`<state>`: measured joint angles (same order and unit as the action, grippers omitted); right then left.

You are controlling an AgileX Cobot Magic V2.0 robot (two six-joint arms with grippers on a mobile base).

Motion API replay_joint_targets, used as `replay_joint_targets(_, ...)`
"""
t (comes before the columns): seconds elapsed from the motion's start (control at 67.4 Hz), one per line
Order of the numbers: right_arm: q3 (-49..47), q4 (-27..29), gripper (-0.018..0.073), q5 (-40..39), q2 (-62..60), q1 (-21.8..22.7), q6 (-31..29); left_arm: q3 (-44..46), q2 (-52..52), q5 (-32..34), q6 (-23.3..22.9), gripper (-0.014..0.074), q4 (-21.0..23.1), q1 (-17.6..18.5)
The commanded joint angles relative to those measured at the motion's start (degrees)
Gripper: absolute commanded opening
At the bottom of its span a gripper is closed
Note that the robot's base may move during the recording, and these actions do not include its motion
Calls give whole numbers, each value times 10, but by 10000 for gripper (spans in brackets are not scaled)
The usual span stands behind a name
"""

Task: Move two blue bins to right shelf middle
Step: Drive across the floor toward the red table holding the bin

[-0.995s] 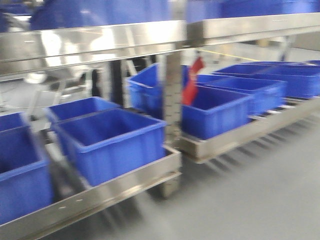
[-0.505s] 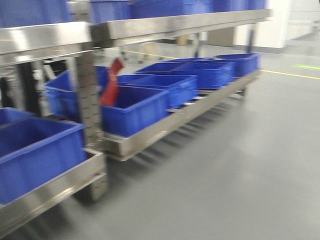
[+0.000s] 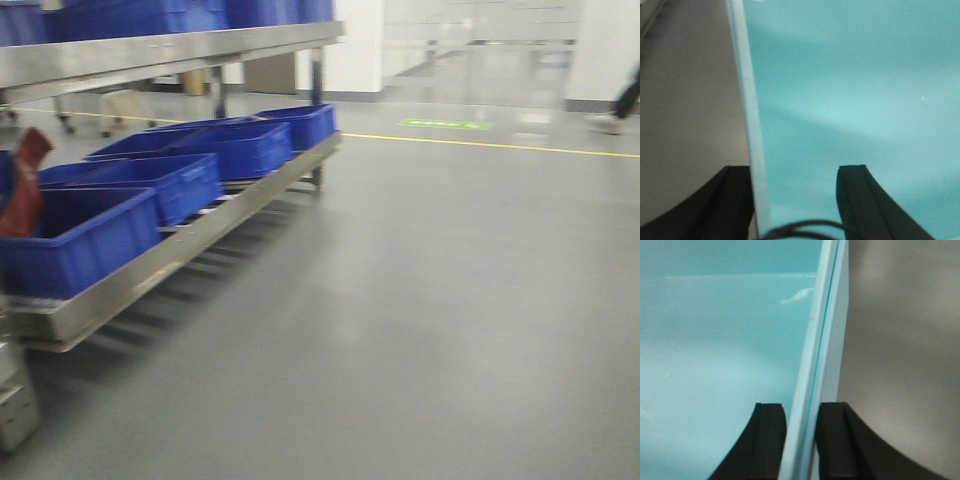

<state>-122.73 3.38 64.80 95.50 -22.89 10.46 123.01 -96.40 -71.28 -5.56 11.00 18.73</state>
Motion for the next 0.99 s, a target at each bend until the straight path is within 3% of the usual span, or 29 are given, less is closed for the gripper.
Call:
replay_joint_targets(0.0,-6,11,-162,-66,-1,-1,6,11,18,22,23,-111,88,8)
replay_joint_targets(0.98,-6,11,-162,-66,-1,-1,6,11,18,22,23,-111,88,8)
